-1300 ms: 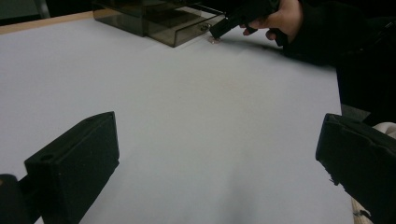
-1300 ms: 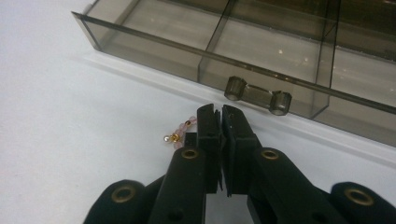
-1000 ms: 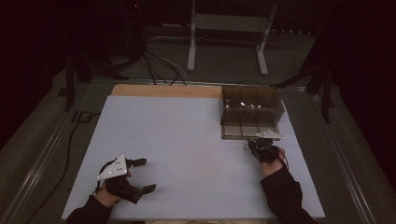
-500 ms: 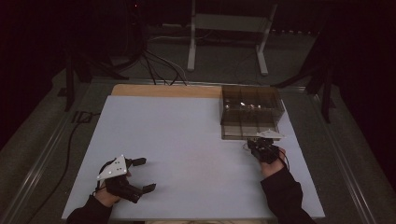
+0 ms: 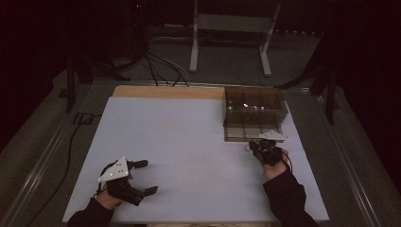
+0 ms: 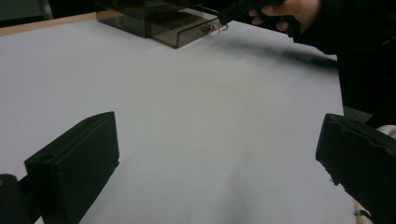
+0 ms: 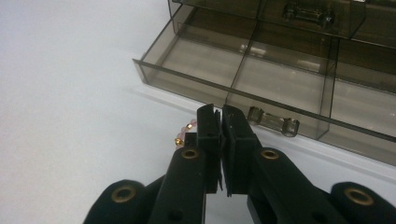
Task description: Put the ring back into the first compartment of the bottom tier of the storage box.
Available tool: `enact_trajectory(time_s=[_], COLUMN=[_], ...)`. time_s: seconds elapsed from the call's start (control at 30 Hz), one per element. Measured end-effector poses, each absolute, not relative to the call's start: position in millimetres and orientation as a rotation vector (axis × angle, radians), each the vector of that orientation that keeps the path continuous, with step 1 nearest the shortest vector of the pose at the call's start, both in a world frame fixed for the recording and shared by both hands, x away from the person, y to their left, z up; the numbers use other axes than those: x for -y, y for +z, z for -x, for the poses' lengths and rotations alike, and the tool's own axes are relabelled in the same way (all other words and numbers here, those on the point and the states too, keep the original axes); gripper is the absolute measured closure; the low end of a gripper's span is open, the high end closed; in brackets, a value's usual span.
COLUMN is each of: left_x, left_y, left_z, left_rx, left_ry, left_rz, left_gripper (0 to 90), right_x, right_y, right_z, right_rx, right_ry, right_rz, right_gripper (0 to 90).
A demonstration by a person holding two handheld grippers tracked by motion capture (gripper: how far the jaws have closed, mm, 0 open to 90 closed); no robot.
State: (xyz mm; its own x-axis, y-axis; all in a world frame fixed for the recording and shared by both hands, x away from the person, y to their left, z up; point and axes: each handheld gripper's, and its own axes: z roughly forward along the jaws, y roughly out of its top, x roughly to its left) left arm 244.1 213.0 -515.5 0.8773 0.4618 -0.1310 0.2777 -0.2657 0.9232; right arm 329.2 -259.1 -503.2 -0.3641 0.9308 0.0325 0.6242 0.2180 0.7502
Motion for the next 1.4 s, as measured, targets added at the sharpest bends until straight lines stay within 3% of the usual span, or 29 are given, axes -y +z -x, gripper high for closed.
enact_trajectory(time_s=[1.4], left_x=[-212.8], left_y=[-515.6], left_z=[-244.3], left_rx=[-0.548], left_ry=[0.189], left_rz=[-1.859], left_gripper=[0.7], right_x=[243.6], right_y=[-483.8], right_z=[-350.0], right_rx=[-2.051], right_ry=[1.011], right_rz=[-1.404], right_gripper=[86.9])
